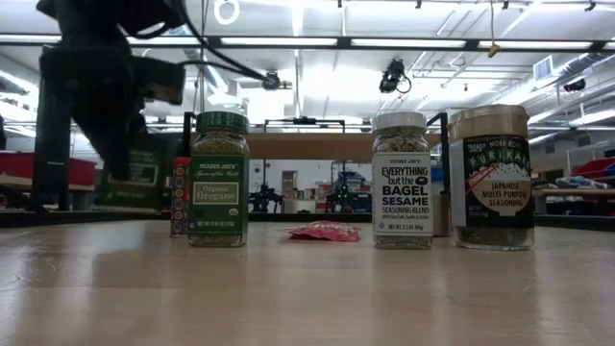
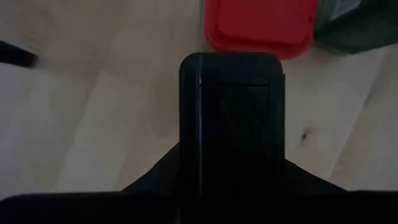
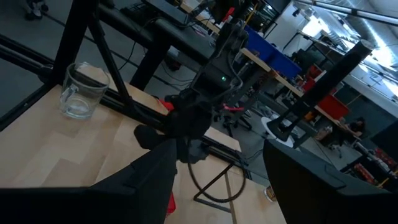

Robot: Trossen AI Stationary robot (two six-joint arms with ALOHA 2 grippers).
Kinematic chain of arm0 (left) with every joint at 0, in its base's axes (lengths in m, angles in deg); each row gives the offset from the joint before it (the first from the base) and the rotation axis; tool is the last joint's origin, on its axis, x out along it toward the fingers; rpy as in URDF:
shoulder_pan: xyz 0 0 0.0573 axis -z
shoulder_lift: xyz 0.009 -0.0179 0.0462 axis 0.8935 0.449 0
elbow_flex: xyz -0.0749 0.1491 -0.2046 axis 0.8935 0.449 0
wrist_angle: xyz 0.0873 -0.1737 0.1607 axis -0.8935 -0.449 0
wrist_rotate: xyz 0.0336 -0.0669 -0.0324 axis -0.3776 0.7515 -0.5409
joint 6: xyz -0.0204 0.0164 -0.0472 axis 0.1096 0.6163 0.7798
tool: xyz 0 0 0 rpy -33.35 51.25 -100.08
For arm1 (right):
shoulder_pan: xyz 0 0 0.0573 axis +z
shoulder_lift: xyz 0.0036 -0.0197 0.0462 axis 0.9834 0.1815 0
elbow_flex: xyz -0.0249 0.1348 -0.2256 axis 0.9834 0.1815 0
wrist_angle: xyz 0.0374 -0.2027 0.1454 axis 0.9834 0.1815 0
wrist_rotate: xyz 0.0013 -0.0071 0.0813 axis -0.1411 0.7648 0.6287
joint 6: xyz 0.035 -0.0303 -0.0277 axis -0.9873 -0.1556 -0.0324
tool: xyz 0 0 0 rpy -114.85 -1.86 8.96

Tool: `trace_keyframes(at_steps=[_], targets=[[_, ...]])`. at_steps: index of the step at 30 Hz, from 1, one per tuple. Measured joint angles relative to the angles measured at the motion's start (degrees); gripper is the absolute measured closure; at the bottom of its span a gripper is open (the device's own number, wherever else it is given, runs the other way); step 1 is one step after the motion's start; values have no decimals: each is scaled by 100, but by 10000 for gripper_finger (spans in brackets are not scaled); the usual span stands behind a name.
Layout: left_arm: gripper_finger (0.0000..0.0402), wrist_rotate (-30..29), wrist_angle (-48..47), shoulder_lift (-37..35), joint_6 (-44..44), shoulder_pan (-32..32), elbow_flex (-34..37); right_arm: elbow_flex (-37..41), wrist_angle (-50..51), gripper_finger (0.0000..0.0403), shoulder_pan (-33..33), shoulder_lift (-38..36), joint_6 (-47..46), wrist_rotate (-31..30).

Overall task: Shelf spices
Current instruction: Remove the black seasoning can from the shelf

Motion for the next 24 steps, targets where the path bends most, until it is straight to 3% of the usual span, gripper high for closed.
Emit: trace_keyframes(at_steps=[12, 19, 24], targets=[[174, -286, -569, -2, -138, 0, -565, 0, 2, 163, 0, 0, 4, 0], [169, -300, -1013, -2, -109, 0, -860, 0, 2, 163, 0, 0, 9, 0], [172, -937, -1734, -2, -226, 3, -1672, 0, 2, 163, 0, 0, 11, 0]])
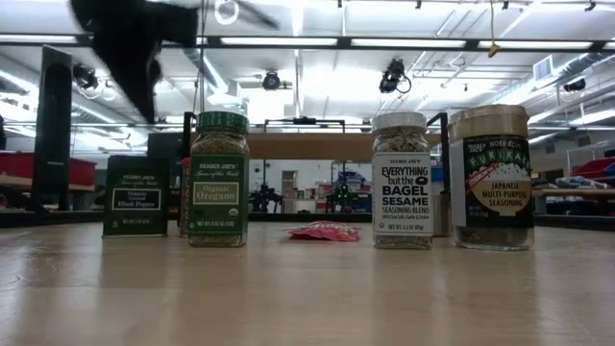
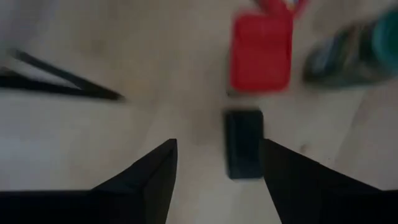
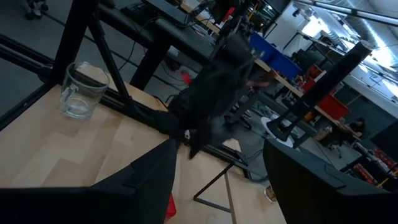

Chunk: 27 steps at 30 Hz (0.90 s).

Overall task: Shelf spices
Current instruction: Remove the black seasoning can from the shelf, then remove the brown seasoning bottle from the shelf

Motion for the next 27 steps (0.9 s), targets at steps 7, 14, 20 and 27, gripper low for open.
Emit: trace_keyframes(at_steps=[7, 14, 20, 27], targets=[[172, -2138, -710, -7, -224, -207, -1224, 0, 0, 163, 0, 0, 0, 1], [143, -2343, -632, 14, -1096, -1203, -1634, 0, 0, 163, 0, 0, -2, 138], [88, -2018, -357, 50, -1840, -2368, -1632, 0, -2, 163, 0, 0, -2, 151], [43, -1192, 749, 142, -2476, -3515, -1629, 0, 0, 163, 0, 0, -2, 153]])
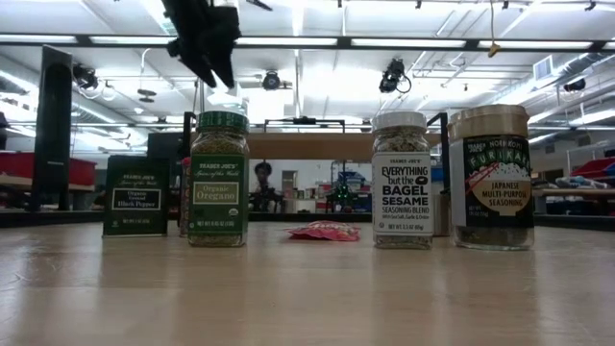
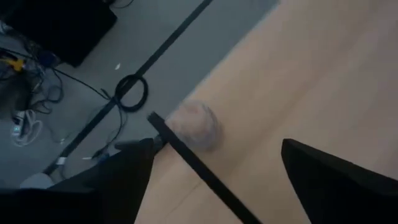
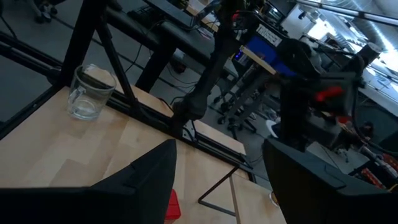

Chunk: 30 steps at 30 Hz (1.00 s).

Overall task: Shelf spices
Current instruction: Remove the brown seasoning bottle from the shelf

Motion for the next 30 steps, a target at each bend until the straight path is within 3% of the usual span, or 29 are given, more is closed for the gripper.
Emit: trace_keyframes(at_steps=[11, 23, 30], targets=[[39, 1158, 423, 745, 549, -1172, 7, 0, 2, 163, 0, 0, 7, 107], [45, 1212, 719, 1460, 478, -1224, -20, 0, 13, 163, 0, 0, 13, 106], [91, 1241, 637, 1426, 326, -1215, -14, 0, 16, 163, 0, 0, 17, 105]])
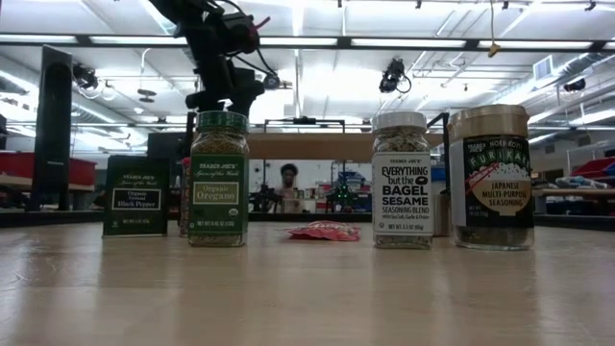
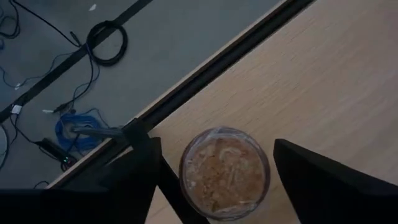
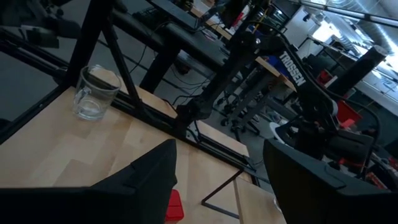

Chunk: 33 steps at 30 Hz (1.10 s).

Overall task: Shelf spices
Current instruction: Remove the brown seasoning bottle from the shelf

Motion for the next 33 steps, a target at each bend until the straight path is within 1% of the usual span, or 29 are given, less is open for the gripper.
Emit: trace_keyframes(at_steps=[8, 13, 14, 18, 20, 23, 26, 33], targets=[[175, 276, -234, -110, -1, 11, 32, 0, 4, 163, 0, 0, 4, 0], [222, 267, -251, -124, 11, 11, 32, 0, -1, 163, 0, 0, 2, 0], [227, 259, -251, -126, 15, 13, 32, 0, -3, 163, 0, 0, 2, 0], [228, 263, -260, -128, 11, 13, 23, 0, -5, 163, 0, 0, 2, 0], [228, 327, -423, -124, -10, 12, -88, 0, -5, 163, 0, 0, 2, -1], [228, 320, -720, -124, -130, 84, -501, 0, -6, 163, 0, 0, 2, -1], [228, 298, -1221, -164, -257, 236, -1112, 0, -5, 163, 0, 0, 2, -2], [228, 156, -2182, -320, -318, 982, -2732, 0, -5, 163, 0, 0, 2, -2]])
